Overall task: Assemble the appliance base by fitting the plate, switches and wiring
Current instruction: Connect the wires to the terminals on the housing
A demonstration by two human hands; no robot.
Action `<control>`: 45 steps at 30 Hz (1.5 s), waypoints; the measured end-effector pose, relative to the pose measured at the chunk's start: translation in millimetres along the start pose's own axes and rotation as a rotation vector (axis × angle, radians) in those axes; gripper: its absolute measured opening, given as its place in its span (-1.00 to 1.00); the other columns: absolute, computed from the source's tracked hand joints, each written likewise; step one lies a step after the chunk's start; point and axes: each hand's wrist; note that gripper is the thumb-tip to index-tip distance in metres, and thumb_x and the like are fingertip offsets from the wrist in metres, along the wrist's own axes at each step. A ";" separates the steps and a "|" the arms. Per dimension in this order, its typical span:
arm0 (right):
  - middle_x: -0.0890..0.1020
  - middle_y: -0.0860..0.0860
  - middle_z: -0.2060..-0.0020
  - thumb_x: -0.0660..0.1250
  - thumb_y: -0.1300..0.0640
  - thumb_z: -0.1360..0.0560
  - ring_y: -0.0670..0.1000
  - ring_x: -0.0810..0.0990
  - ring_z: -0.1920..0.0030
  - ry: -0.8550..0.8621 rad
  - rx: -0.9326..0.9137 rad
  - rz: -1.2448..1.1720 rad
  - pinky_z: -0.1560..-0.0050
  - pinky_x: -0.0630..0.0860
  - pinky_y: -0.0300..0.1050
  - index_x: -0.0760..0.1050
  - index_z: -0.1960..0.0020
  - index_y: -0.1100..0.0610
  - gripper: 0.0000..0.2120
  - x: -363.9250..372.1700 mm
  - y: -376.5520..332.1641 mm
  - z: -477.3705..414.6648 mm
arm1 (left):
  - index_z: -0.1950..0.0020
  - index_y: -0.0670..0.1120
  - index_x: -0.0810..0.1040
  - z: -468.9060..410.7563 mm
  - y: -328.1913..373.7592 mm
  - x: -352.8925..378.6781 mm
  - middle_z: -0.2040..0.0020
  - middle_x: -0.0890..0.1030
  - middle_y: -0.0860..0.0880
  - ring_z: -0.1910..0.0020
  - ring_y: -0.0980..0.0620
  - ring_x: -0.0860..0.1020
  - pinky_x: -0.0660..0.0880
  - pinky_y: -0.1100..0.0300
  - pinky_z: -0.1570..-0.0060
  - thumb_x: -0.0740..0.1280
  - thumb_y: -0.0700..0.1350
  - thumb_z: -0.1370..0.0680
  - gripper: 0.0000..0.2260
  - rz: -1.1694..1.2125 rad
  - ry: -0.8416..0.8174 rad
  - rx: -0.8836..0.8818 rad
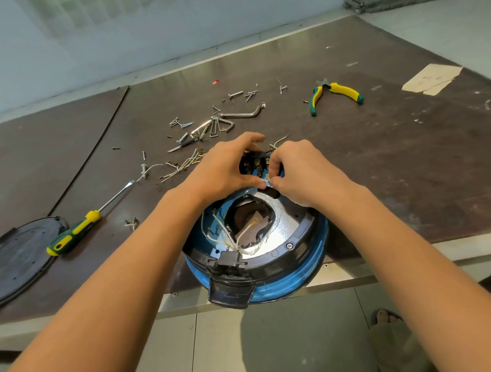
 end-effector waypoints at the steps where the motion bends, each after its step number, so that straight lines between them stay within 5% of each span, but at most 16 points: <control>1: 0.63 0.10 -0.07 0.41 0.11 -0.55 0.10 0.59 -0.07 -0.001 0.003 0.002 -0.11 0.59 0.01 0.65 -0.03 0.07 -0.91 -0.4 -0.4 -0.1 | -0.45 -0.05 0.40 -0.4 -0.8 0.5 -0.32 0.57 0.00 -0.30 0.02 0.53 0.47 -0.03 -0.31 0.61 0.02 -0.35 -0.26 -0.011 0.012 0.005; 11: 0.66 0.08 -0.05 0.43 0.09 -0.53 0.07 0.62 -0.05 -0.075 0.023 0.022 -0.12 0.61 0.03 0.67 -0.14 0.09 -0.80 -1.2 0.2 -4.6 | -0.37 0.02 0.52 -0.9 -6.1 3.5 -0.26 0.61 0.06 -0.23 0.06 0.55 0.50 -0.02 -0.24 0.58 0.09 -0.36 -0.38 -0.016 0.057 0.026; 18: 0.69 0.06 0.10 0.46 0.10 -0.49 0.04 0.63 0.11 -0.005 -0.025 -0.003 0.10 0.58 -0.06 0.71 0.04 0.04 -0.92 8.5 9.3 -6.8 | -0.32 0.05 0.54 -3.6 -7.0 4.3 -0.19 0.64 0.11 -0.17 0.09 0.58 0.53 -0.01 -0.19 0.60 0.08 -0.34 -0.42 0.002 0.063 0.004; 27: 0.65 0.07 0.16 0.46 0.07 -0.49 0.03 0.60 0.16 0.025 -0.022 0.036 0.25 0.44 -0.16 0.68 0.00 0.11 -0.86 8.4 9.1 -7.1 | -0.32 0.03 0.49 -1.8 -8.0 4.0 -0.21 0.61 0.09 -0.20 0.10 0.56 0.52 -0.07 -0.21 0.60 0.05 -0.35 -0.41 0.067 0.061 0.013; 35: 0.67 0.08 0.08 0.44 0.08 -0.52 0.04 0.61 0.09 -0.007 -0.003 0.017 0.18 0.45 -0.13 0.68 0.01 0.07 -0.90 8.3 8.1 -6.4 | 0.25 0.11 0.63 3.5 -3.8 2.5 -0.23 0.49 0.08 -0.21 0.14 0.49 0.51 -0.08 -0.16 0.59 0.07 -0.36 -0.84 0.085 0.035 0.074; 45: 0.67 0.00 0.16 0.47 0.05 -0.50 -0.13 0.53 0.22 -0.022 -0.011 -0.067 0.34 0.35 -0.28 0.69 0.13 0.01 -0.93 6.8 11.7 -6.3 | 0.16 0.06 0.72 3.3 -2.6 0.7 -0.21 0.53 0.07 -0.19 0.08 0.52 0.51 -0.09 -0.14 0.57 0.07 -0.39 -0.86 0.098 0.052 0.084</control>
Point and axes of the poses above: each hand's wrist, its own z-axis away from the middle knuckle, its own x-axis out of the palm, y = z × x
